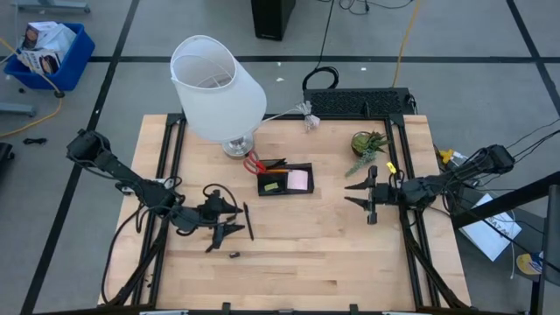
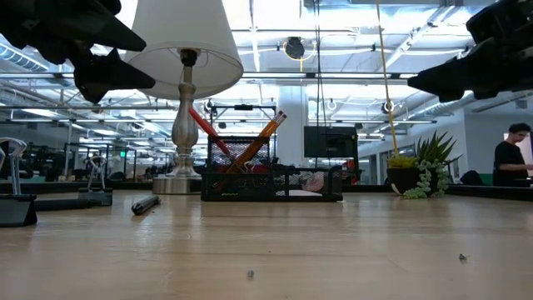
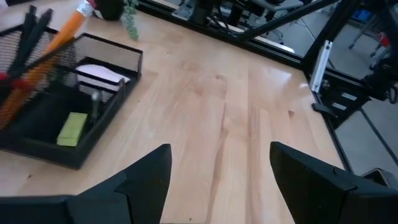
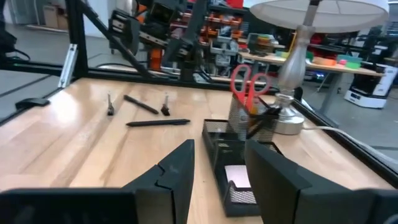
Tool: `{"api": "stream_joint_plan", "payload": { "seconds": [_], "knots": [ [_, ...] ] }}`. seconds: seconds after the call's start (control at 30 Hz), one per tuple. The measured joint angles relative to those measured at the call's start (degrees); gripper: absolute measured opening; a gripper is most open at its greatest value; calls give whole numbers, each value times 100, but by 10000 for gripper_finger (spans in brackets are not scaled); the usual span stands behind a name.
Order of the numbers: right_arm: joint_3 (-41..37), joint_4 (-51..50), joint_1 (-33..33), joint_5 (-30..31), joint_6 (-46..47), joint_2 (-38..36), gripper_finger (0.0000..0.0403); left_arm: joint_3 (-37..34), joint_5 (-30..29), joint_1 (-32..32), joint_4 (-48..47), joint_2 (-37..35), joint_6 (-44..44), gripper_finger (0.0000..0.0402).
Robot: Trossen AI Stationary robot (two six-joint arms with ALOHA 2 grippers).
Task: Pick and place office supplies into organizer
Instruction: Put the bottom black binder clip into the bottom left compartment of the desk organizer
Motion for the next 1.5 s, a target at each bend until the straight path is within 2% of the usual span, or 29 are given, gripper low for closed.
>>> {"api": "stream_joint_plan", "payload": {
  "seconds": [0.07,0.2,0.3,0.4,0.47,0.6,0.8,0.93,1.13,1.27,1.5],
  "knots": [
    [-2,0,1,-11,-30,0,137,0,192,0,2,0,12,274],
    [-4,0,1,-11,-63,2,137,0,936,-3,-1,0,225,274],
    [-4,0,1,-11,-60,2,137,0,1153,-1,-29,0,-244,274],
    [-4,-1,1,-12,-60,2,137,0,1743,-75,-131,0,-424,273],
    [-5,0,1,-13,-60,2,137,-2,1813,-240,-137,0,-695,273],
    [-7,0,1,-13,-60,2,137,-2,1303,-710,-142,-2,-1032,273],
    [-9,0,1,-13,-58,2,137,-2,-316,-1670,-136,164,-1319,273],
    [-9,-2,1,-13,-58,2,137,-4,-926,-1969,96,526,-1549,273],
    [-9,0,1,-13,-58,2,137,167,-1019,-1880,298,1245,-1686,273],
    [-9,0,3,-15,-58,2,137,579,-681,-1729,133,1683,-1744,273],
    [-9,0,3,-15,-58,2,137,1613,-691,-1948,-1303,2264,-1761,273]
  ]
}}
